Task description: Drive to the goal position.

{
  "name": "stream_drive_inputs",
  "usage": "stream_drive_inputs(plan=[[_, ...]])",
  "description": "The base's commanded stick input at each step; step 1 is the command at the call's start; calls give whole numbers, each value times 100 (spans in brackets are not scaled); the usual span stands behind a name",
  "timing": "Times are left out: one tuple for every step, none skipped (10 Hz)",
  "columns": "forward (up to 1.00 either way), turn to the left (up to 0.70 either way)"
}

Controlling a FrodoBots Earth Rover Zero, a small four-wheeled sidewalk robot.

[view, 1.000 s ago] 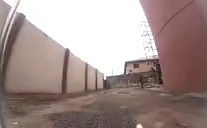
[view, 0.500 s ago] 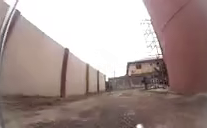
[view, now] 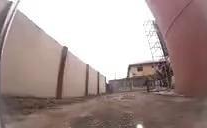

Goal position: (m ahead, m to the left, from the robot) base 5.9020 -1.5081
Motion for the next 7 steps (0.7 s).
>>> stream_drive_inputs(plan=[[100,0],[100,0],[100,0],[100,0],[100,0],[100,0],[100,0]])
